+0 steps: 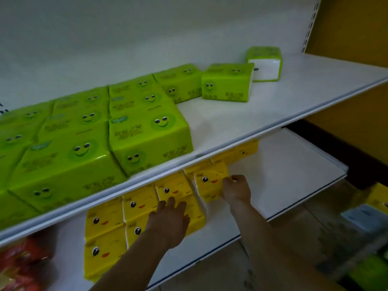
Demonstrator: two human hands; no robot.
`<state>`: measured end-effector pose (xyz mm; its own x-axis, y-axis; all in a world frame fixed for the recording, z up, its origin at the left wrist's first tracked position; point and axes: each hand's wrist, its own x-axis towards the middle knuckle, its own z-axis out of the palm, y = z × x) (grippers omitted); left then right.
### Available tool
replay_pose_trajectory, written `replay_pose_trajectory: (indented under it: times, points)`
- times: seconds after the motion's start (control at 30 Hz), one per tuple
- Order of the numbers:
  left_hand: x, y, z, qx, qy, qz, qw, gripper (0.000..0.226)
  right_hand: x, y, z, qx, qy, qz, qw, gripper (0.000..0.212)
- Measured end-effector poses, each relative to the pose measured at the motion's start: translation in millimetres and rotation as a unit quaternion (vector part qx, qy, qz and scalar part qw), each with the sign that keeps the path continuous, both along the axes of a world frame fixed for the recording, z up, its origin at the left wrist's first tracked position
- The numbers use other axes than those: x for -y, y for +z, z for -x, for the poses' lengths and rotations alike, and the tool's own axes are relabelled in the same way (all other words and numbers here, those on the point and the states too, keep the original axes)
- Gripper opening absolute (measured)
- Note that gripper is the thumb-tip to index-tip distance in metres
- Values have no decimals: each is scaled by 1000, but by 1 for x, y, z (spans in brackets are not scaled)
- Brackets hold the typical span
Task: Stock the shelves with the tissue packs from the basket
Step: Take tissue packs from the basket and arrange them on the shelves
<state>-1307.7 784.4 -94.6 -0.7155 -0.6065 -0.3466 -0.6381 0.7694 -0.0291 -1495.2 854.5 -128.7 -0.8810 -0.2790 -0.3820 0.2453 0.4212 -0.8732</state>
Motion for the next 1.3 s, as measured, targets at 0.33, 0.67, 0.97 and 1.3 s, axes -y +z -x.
replay_pose_trajectory:
  times: [0.33, 0.67, 0.97, 1.3]
  points:
    - [26, -58, -2, 29, -33, 26, 999, 57, 47, -66, -1, -38, 15, -127, 991, 37]
    - [33, -56, 0, 14, -26, -2, 1000, 61, 54, -52, -2, 24, 59, -98, 993, 79]
    - [-48, 13, 58, -153, -66, -87, 982, 38, -78, 62, -2, -45, 78, 46, 995, 49]
    - [-225, 111, 140, -217, -220, -211, 928, 30, -328, 210, -1, -362, -22, -55, 930, 17]
